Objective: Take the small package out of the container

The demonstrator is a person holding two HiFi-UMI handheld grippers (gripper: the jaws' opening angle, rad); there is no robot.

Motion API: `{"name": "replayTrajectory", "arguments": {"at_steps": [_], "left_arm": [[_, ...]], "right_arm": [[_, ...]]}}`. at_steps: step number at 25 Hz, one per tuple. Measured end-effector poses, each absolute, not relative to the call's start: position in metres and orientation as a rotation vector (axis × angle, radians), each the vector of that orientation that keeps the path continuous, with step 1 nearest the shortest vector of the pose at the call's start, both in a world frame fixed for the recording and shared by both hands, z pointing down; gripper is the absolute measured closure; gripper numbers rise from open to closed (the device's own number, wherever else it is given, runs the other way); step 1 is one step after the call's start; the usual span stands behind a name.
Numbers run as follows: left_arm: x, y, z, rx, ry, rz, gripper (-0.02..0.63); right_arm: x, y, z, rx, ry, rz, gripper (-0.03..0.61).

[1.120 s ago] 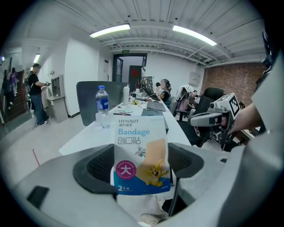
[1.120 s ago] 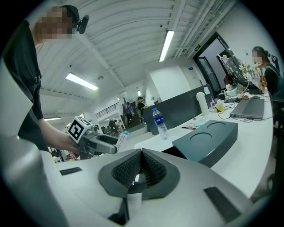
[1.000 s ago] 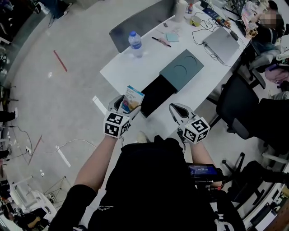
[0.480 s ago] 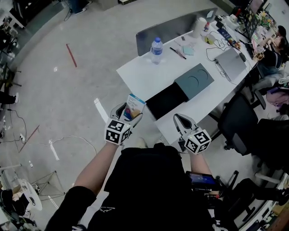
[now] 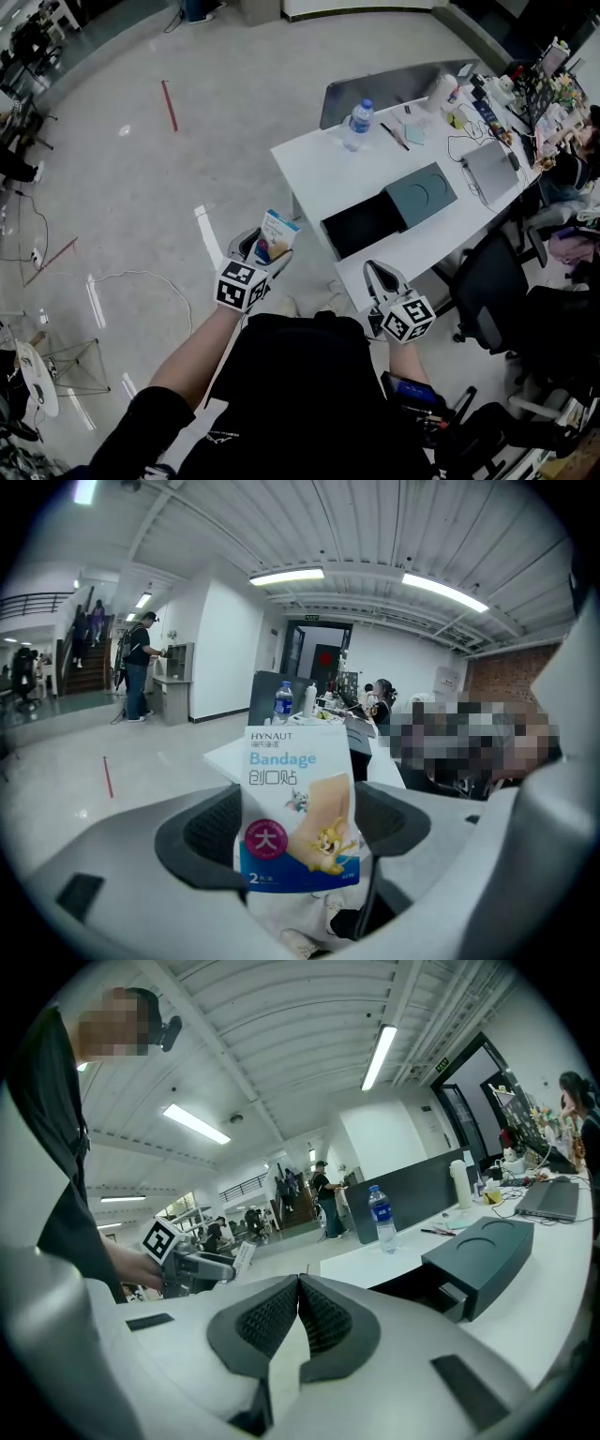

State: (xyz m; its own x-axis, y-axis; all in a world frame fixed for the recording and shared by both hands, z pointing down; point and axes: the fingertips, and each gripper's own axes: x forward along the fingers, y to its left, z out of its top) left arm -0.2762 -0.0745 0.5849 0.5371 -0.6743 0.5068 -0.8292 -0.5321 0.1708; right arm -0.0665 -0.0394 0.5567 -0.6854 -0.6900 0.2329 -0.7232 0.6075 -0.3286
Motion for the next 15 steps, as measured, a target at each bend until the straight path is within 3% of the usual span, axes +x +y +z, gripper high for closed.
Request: {"name": "replayTrajectory", "arguments": {"at_steps": [15], "left_arm": [[-0.316,-0.040,0.604,2.332,-1.227,0.497,0.233]], "right_arm": [[-0.097,-0.011,0.563,1.208,-2.735,0.599,0.552]]}}
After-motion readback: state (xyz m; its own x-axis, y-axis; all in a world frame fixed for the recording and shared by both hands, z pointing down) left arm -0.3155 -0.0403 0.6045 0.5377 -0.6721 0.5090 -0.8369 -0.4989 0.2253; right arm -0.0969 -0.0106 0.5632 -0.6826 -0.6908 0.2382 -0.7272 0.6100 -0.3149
